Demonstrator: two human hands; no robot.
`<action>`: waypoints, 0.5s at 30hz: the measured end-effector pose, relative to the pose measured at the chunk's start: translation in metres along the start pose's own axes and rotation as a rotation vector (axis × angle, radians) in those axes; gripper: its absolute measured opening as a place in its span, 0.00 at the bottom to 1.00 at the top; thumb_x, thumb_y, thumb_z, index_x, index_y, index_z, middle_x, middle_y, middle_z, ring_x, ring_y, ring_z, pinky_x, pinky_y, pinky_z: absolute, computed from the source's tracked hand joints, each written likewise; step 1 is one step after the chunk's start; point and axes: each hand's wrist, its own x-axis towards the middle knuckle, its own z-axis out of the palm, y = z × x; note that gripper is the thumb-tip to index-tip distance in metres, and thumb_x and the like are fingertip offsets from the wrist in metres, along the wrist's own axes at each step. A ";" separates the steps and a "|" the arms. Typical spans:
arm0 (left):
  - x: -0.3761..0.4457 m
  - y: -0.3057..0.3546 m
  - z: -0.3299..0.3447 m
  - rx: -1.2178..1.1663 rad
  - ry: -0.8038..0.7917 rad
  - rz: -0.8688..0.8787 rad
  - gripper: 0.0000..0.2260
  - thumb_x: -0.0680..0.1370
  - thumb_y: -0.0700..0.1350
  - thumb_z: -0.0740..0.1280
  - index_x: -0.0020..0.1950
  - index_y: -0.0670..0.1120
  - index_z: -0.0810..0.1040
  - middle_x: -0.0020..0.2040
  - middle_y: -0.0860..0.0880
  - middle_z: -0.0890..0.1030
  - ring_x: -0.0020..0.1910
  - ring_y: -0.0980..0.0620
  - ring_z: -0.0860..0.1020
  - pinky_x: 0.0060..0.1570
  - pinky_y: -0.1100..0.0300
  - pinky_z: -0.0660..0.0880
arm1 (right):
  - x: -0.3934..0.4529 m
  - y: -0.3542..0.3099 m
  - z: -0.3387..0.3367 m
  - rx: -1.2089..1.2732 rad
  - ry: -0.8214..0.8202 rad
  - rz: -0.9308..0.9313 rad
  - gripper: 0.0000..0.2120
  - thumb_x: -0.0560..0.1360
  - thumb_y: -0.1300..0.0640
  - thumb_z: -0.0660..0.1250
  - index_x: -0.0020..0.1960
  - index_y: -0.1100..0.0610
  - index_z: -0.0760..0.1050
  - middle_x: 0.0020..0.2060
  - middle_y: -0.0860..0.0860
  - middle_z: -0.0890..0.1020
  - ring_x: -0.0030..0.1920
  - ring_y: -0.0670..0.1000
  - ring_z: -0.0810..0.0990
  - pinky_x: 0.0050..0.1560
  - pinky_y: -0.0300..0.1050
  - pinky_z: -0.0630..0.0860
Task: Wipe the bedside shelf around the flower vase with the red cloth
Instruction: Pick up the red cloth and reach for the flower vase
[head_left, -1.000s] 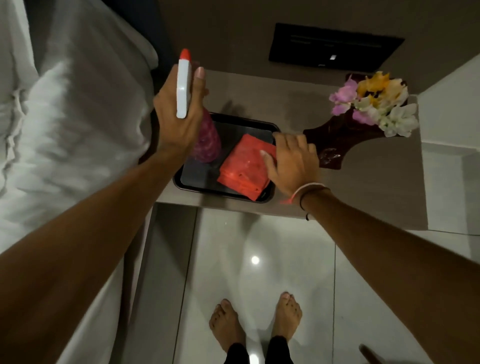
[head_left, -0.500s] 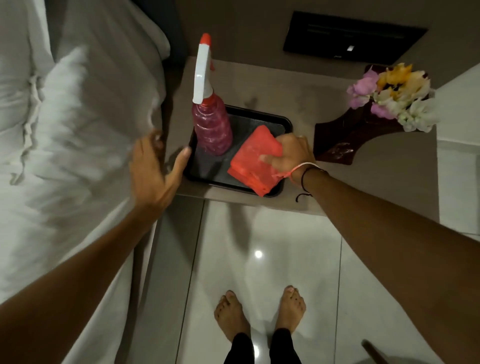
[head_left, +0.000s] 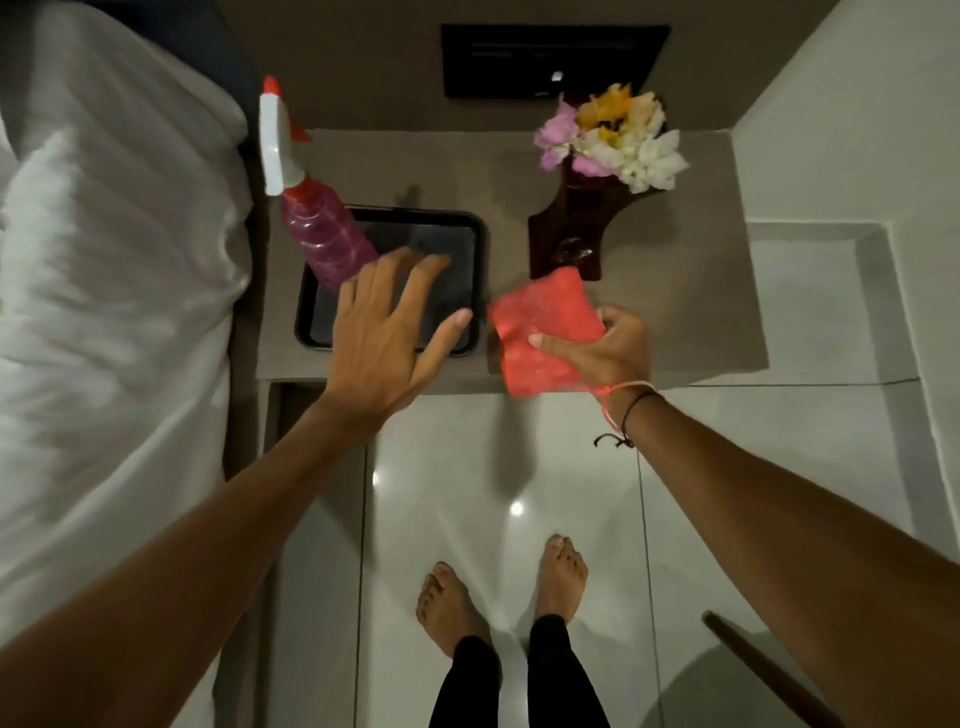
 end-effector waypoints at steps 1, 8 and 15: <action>0.014 0.015 -0.001 -0.006 0.018 0.031 0.30 0.83 0.63 0.53 0.71 0.41 0.76 0.65 0.38 0.79 0.61 0.39 0.78 0.58 0.46 0.74 | -0.004 0.008 -0.016 0.057 0.004 0.044 0.23 0.58 0.58 0.86 0.39 0.69 0.76 0.33 0.55 0.78 0.30 0.50 0.76 0.28 0.44 0.75; 0.114 0.095 0.004 0.055 0.006 0.214 0.32 0.82 0.65 0.56 0.81 0.48 0.65 0.79 0.37 0.67 0.77 0.40 0.68 0.72 0.45 0.68 | -0.017 0.049 -0.082 0.301 0.017 0.200 0.11 0.72 0.59 0.76 0.50 0.65 0.83 0.37 0.54 0.84 0.32 0.44 0.83 0.33 0.38 0.80; 0.174 0.109 0.034 0.184 -0.357 0.333 0.40 0.78 0.65 0.65 0.84 0.54 0.52 0.85 0.38 0.49 0.84 0.37 0.48 0.81 0.36 0.50 | -0.005 0.052 -0.090 0.523 0.194 0.247 0.19 0.63 0.62 0.83 0.51 0.64 0.82 0.42 0.53 0.86 0.41 0.50 0.85 0.45 0.47 0.84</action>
